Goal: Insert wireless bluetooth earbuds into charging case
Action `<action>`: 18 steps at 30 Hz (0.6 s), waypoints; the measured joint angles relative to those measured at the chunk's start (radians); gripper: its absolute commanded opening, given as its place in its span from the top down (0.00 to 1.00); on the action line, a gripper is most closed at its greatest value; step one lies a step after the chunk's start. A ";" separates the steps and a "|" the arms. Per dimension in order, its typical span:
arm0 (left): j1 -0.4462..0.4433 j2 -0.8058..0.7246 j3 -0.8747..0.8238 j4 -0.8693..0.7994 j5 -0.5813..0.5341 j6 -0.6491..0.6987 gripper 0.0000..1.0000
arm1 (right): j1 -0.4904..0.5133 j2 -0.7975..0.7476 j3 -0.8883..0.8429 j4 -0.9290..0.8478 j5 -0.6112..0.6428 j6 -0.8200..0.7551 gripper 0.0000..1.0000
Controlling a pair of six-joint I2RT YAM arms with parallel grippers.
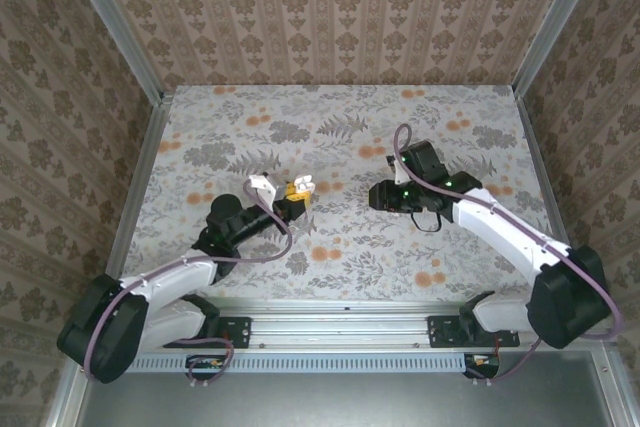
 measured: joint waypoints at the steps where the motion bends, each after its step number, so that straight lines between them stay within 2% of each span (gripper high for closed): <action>1: 0.000 -0.008 0.000 -0.017 -0.003 0.003 0.91 | -0.006 0.024 0.011 -0.019 0.000 0.002 0.59; 9: 0.000 -0.115 0.001 -0.171 -0.026 0.019 0.91 | -0.030 0.175 0.092 -0.133 0.001 0.008 0.59; 18: 0.017 -0.187 0.001 -0.309 -0.037 0.021 0.91 | -0.044 0.204 0.182 -0.241 0.026 0.019 0.58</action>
